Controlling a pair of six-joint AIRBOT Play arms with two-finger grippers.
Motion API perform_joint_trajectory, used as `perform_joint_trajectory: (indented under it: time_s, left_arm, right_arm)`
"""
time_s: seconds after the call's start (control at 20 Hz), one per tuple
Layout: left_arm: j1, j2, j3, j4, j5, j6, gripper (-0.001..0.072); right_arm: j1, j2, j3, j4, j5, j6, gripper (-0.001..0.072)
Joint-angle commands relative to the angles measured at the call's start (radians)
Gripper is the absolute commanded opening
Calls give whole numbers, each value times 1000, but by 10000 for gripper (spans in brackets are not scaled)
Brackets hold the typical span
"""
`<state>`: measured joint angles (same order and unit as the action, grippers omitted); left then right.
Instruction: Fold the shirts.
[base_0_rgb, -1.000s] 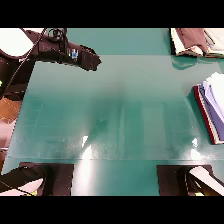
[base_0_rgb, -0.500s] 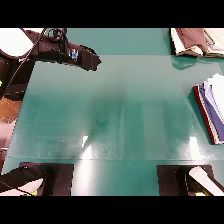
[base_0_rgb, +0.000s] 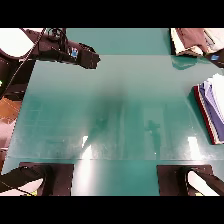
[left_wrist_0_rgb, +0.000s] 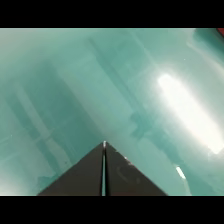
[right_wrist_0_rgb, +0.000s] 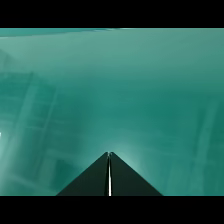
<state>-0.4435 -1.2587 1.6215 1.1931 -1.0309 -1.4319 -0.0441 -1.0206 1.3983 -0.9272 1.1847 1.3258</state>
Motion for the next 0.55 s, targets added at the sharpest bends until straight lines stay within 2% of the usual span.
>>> perform_joint_trajectory:
  time_s: [0.0,0.5]
  left_arm:
    - [0,0,0,2,3,0,33]
    - [0,0,0,2,3,-1,33]
  right_arm:
    - [132,-1,3,8,-42,-1,15]
    - [143,-1,3,10,-30,-1,15]
